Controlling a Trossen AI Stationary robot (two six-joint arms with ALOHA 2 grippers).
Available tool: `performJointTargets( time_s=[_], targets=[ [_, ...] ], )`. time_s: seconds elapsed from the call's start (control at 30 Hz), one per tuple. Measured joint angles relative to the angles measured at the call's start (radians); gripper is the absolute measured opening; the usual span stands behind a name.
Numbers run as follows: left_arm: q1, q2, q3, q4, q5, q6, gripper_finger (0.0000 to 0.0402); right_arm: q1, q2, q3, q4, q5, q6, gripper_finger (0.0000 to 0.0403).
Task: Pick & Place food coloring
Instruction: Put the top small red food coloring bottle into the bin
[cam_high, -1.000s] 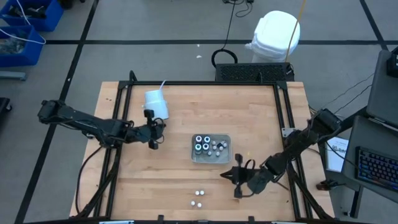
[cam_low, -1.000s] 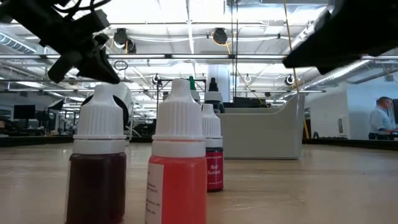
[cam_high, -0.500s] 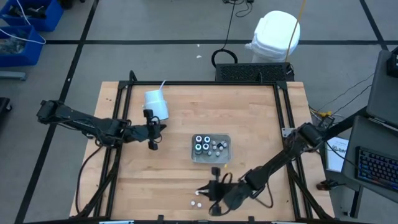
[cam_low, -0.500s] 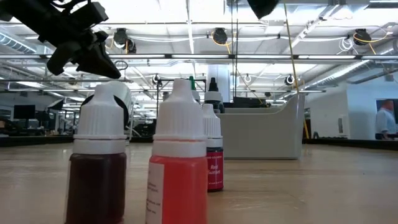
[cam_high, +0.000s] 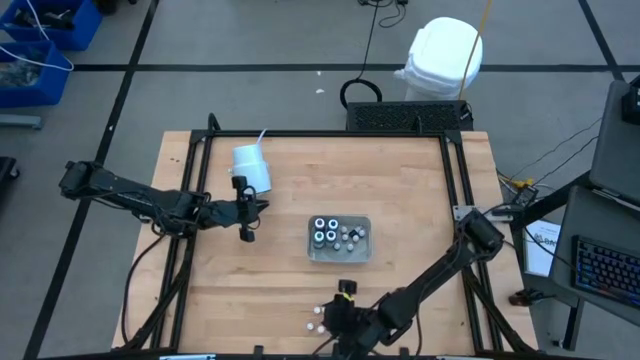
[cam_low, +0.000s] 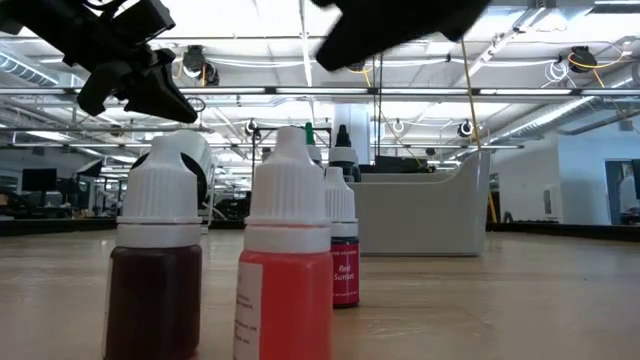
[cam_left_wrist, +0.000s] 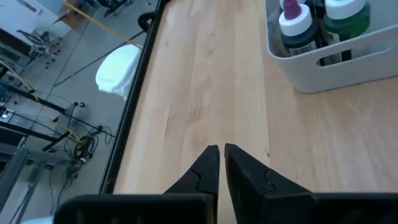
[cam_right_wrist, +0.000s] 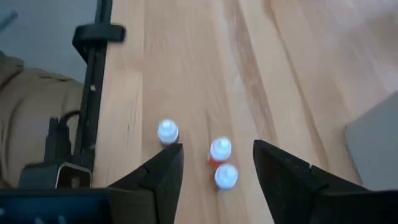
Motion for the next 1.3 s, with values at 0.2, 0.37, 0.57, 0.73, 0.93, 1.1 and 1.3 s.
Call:
performJointTargets(
  time_s=[0.2,0.37,0.57,0.73,0.93,1.1,1.3],
  targets=[
    [0.000,0.000,0.000,0.006,0.005,-0.015,0.0032,0.013,0.027,0.000,0.007,0.029,-0.033,0.0186],
    [0.000,0.000,0.000,0.006,0.005,-0.041,0.0031,0.010,0.063,-0.002,0.003,0.032,-0.042,0.0185],
    [0.000,0.000,0.000,0.003,0.005,-0.053,0.0031,0.007,0.071,-0.014,0.007,0.034,-0.041,0.0185],
    [0.000,0.000,0.000,0.003,0.005,-0.055,0.0031,-0.009,0.069,-0.089,0.087,0.030,-0.037,0.0185],
    [0.000,0.000,0.000,0.003,0.005,-0.067,0.0031,-0.022,0.069,-0.172,0.185,0.027,-0.043,0.0179],
    [0.000,0.000,0.000,0.003,0.005,-0.068,0.0031,-0.023,0.068,-0.181,0.206,-0.004,-0.047,0.0162],
    [0.000,0.000,0.000,0.002,0.005,-0.068,0.0031,-0.023,0.064,-0.181,0.245,-0.023,-0.064,0.0144]
  ],
)
